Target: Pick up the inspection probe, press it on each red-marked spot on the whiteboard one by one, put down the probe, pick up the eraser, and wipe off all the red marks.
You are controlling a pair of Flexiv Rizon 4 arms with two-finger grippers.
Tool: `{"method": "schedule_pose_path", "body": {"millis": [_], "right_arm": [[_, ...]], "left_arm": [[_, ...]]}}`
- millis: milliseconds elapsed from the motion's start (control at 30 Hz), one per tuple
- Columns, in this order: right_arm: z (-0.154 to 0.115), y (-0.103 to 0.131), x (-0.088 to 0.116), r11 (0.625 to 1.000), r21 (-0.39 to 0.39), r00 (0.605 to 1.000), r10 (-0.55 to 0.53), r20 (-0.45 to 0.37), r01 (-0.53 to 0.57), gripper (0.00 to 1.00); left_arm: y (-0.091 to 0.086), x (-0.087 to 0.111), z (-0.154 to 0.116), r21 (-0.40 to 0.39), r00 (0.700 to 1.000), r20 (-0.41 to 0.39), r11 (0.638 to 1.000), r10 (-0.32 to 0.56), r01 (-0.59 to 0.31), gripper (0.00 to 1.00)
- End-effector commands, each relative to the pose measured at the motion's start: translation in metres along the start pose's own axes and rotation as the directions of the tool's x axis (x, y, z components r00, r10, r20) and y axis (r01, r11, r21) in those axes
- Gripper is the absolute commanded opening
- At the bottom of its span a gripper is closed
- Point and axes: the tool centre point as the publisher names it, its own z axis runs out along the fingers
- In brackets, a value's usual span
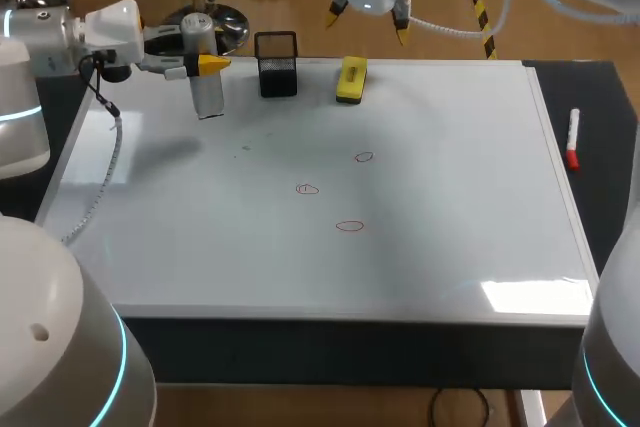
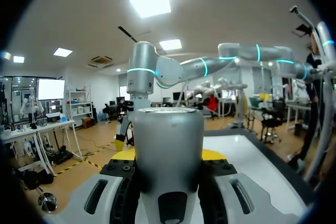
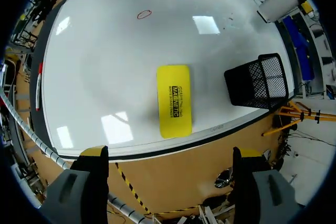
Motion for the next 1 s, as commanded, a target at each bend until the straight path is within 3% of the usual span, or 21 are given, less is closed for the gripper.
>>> {"method": "schedule_pose_path", "body": {"millis": [33, 500, 1000], "right_arm": [[0.001, 0.004, -0.005, 1.000, 0.013, 0.999, -0.006, -0.033, 0.007, 1.00], [0.015, 0.017, -0.003, 0.999, 0.020, 0.999, -0.028, 0.032, 0.027, 1.00], [0.039, 0.028, -0.006, 0.988, -0.030, 0.989, -0.149, 0.018, 0.150, 1.00]], "left_arm": [[-0.001, 0.000, 0.000, 0.001, 1.000, 0.001, 1.000, 0.002, -0.002, 0.00], [-0.001, 0.000, 0.000, 0.001, 1.000, 0.001, 1.000, 0.002, -0.002, 0.00], [-0.001, 0.000, 0.000, 0.001, 1.000, 0.001, 1.000, 0.002, -0.002, 0.00]]}}
